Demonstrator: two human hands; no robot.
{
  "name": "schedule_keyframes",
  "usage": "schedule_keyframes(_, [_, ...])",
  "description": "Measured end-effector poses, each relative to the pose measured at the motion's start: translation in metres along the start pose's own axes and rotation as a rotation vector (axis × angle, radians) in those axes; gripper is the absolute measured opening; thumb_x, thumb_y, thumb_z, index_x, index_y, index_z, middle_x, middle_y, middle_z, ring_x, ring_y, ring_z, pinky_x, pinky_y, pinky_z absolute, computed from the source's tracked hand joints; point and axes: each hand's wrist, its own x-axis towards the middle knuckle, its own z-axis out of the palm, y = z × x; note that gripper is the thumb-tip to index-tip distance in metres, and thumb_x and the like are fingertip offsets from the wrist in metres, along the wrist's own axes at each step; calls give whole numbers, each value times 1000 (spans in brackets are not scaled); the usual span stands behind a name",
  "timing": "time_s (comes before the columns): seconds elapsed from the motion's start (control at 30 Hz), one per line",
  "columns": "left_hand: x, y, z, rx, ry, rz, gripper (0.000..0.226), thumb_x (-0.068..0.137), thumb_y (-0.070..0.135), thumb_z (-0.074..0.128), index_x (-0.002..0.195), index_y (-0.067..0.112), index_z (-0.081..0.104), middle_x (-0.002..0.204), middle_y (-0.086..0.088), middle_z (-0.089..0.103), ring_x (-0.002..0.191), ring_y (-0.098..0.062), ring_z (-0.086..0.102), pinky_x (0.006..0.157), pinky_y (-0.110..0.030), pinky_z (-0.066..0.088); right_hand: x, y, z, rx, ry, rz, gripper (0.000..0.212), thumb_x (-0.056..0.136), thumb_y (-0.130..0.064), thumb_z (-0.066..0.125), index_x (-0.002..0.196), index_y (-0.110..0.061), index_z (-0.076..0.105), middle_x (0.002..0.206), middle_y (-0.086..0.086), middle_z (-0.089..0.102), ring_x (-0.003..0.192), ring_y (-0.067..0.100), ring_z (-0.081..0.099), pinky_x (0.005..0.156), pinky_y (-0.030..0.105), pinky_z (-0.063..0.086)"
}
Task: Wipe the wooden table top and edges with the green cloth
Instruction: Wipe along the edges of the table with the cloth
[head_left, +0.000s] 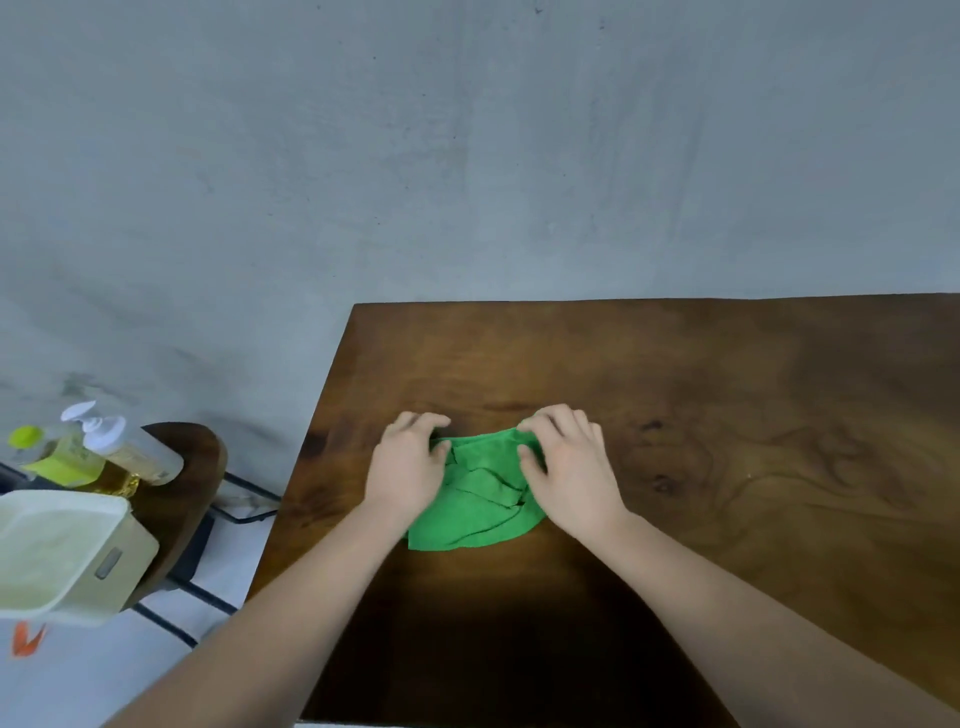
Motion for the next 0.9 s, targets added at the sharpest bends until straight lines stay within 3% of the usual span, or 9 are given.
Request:
schedule_keyframes(0.13, [9, -25, -8, 42, -56, -26, 49, 96, 54, 81, 137, 32, 68, 133, 2, 53, 131, -24, 52, 112, -45, 51, -9, -22, 15, -47, -226, -109, 36, 111, -50, 53, 137, -28, 62, 128, -10, 58, 117, 14, 52, 108, 37, 43])
schedule_keyframes(0.27, [22, -37, 0, 113, 37, 1, 50, 94, 64, 78, 135, 37, 65, 133, 1, 53, 129, -26, 50, 110, -46, 50, -9, -5, 15, -104, -177, -48, 35, 114, -42, 49, 136, -22, 68, 131, -6, 61, 121, 18, 57, 105, 40, 46])
schedule_keyframes(0.37, [41, -42, 2, 143, 98, -3, 49, 97, 66, 74, 133, 35, 64, 133, -1, 55, 127, -27, 51, 107, -46, 51, 0, 16, 11, -198, -189, -8, 46, 115, -45, 47, 152, -23, 62, 154, -4, 58, 141, 21, 54, 115, 42, 43])
schedule_keyframes(0.47, [62, -36, 1, 181, 137, 5, 47, 98, 61, 75, 131, 31, 63, 131, -2, 56, 124, -29, 55, 102, -46, 53, 18, 28, 12, -203, -268, 68, 58, 119, -49, 30, 171, -26, 39, 178, -6, 34, 165, 17, 28, 132, 39, 23])
schedule_keyframes(0.53, [71, -27, 1, 168, 161, 36, 39, 100, 51, 77, 129, 28, 63, 127, -3, 57, 119, -29, 60, 98, -45, 55, 30, 31, 13, -176, -305, 111, 62, 119, -52, 24, 176, -26, 27, 183, -7, 20, 170, 14, 12, 135, 35, 8])
schedule_keyframes(0.67, [55, -8, 6, 11, 149, 206, 21, 104, 47, 71, 114, 29, 67, 112, 9, 54, 96, -16, 67, 85, -42, 60, 29, 31, 13, -178, -280, 79, 67, 117, -56, 31, 176, -23, 27, 184, -3, 17, 171, 16, 9, 137, 34, 1])
schedule_keyframes(0.73, [34, -4, 19, 30, 101, 325, 34, 102, 65, 62, 117, 34, 69, 114, 16, 53, 103, -8, 63, 93, -37, 56, 20, 32, 9, -184, -292, 19, 66, 115, -59, 31, 173, -26, 35, 183, -5, 22, 169, 16, 15, 136, 33, 1])
schedule_keyframes(0.83, [2, -12, 42, 210, 85, 451, 65, 99, 84, 38, 142, 43, 65, 137, 21, 54, 127, -7, 56, 103, -35, 47, 4, 32, 8, -156, -328, -31, 62, 115, -61, 28, 171, -35, 39, 181, -13, 24, 167, 13, 21, 133, 30, 7])
schedule_keyframes(0.9, [-16, -12, 52, 228, 13, 458, 63, 95, 80, 44, 135, 41, 75, 137, 17, 67, 124, -10, 68, 97, -33, 54, -7, 35, -4, -205, -252, -96, 57, 112, -61, 37, 161, -40, 56, 172, -16, 43, 157, 9, 43, 127, 27, 31])
